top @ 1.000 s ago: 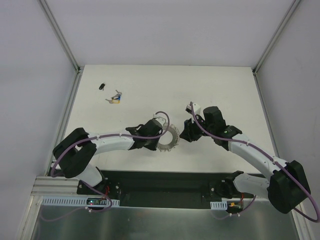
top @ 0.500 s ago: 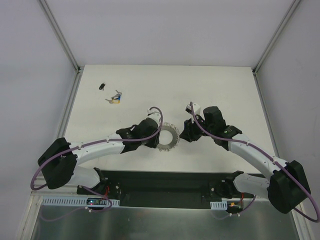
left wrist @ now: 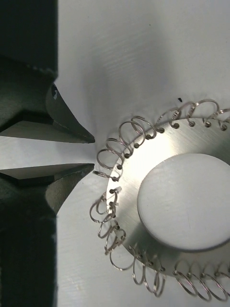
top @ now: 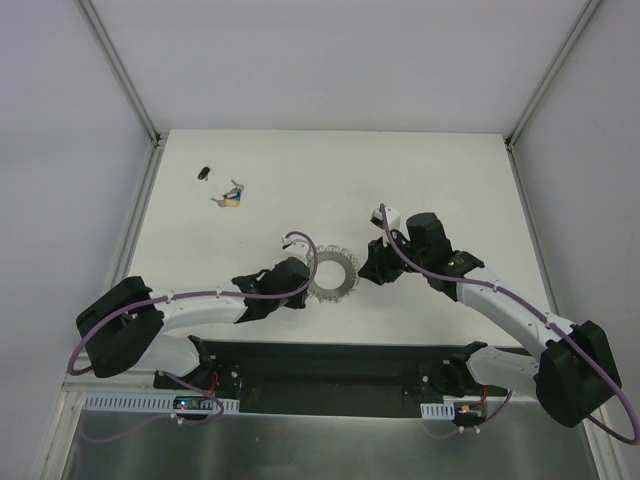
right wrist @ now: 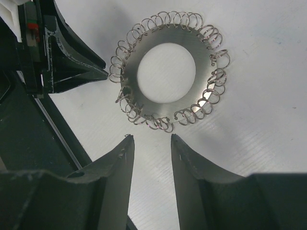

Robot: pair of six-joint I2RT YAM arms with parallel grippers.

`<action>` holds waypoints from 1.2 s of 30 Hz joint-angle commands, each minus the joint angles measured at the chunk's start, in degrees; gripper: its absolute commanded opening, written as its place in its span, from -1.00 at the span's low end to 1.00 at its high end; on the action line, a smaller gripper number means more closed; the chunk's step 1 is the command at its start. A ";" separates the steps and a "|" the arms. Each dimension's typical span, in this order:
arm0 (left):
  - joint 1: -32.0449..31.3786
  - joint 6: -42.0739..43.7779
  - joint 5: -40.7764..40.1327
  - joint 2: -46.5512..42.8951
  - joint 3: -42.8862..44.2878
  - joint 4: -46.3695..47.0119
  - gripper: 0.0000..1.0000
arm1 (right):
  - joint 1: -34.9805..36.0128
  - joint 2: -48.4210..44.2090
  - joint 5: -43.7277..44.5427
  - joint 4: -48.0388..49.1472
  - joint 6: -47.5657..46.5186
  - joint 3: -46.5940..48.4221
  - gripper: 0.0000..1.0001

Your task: Put the keys on the keyring

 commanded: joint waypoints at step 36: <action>-5.55 1.09 -5.24 5.14 5.63 0.34 -0.49 | 0.40 -0.74 0.18 1.89 -0.93 0.46 -0.20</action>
